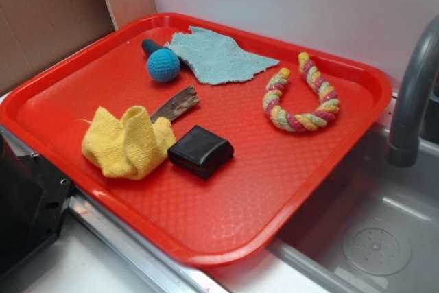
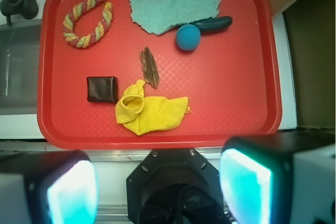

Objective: Grab the yellow cloth.

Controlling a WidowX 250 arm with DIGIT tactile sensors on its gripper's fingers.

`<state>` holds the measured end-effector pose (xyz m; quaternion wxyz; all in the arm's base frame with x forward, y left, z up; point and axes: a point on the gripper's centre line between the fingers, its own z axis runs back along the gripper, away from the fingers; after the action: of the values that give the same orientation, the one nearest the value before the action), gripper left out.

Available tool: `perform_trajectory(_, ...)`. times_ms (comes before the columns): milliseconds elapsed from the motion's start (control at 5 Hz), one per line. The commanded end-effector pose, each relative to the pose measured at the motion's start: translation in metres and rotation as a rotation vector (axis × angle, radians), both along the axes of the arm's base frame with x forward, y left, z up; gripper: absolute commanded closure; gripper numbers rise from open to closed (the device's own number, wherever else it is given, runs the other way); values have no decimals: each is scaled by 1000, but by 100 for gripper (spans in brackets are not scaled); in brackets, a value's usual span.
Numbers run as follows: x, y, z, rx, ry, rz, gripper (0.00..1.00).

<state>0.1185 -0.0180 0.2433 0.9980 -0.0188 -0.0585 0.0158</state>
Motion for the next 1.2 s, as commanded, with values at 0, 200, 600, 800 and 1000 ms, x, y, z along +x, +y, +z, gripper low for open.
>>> perform_trajectory(0,0,0,0,0,0,0,0)
perform_trajectory(200,21,-3,-50,39,-22,-117,0)
perform_trajectory(600,19,-12,-132,9,-34,-277,0)
perform_trajectory(800,19,-28,-165,23,-4,-308,0)
perform_trajectory(1000,28,-49,-186,80,-10,-366,0)
